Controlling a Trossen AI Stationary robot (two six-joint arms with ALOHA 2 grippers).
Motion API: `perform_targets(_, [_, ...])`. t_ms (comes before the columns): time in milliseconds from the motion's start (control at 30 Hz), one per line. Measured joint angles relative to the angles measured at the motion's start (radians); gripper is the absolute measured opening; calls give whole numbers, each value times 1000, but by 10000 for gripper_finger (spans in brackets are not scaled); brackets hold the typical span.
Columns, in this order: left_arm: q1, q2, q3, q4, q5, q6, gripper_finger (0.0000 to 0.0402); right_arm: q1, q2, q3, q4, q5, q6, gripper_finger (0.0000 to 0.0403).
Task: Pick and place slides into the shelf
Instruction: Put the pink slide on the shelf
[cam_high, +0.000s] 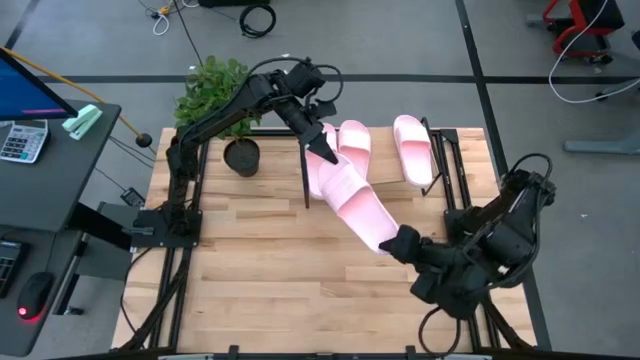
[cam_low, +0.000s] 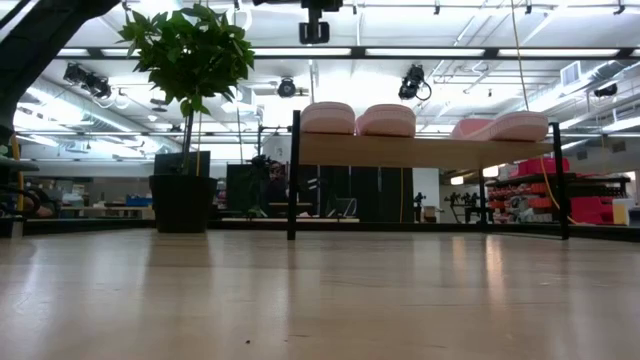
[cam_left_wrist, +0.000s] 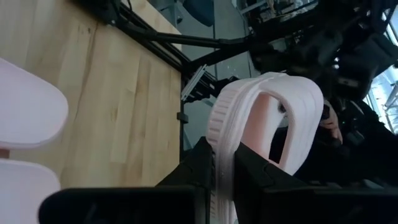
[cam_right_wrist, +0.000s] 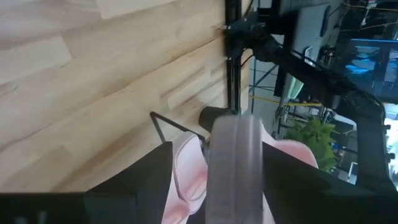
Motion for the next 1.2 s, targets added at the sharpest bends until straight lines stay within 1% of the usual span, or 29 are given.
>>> perform_targets(133, [0, 0, 0, 0, 0, -1, 38, -8, 1, 0, 17, 74, -1, 218])
perform_targets(267, [0, 0, 0, 1, 0, -5, 38, -8, 0, 14, 18, 135, -1, 185])
perform_targets(500, [0, 0, 0, 3, 0, -1, 38, -6, 0, 14, 24, 135, -1, 108])
perform_targets(633, [0, 0, 0, 4, 0, 0, 38, -6, 0, 14, 33, 134, 0, 81])
perform_targets(700, [0, 0, 0, 7, -6, 3, 38, -6, 0, 14, 33, 134, 0, 77])
perform_targets(767, [0, 0, 0, 20, -39, 5, 42, -6, 0, 14, 33, 135, 9, 76])
perform_targets(867, [0, 0, 0, 60, -88, 1, 63, -8, 0, 14, 32, 137, 51, 75])
perform_targets(1033, [3, 0, 0, 129, -106, -8, 98, -7, 0, 14, 35, 134, 89, 73])
perform_targets(1200, [4, -1, 1, 188, -107, -13, 115, -12, 0, 14, 36, 121, 97, 73])
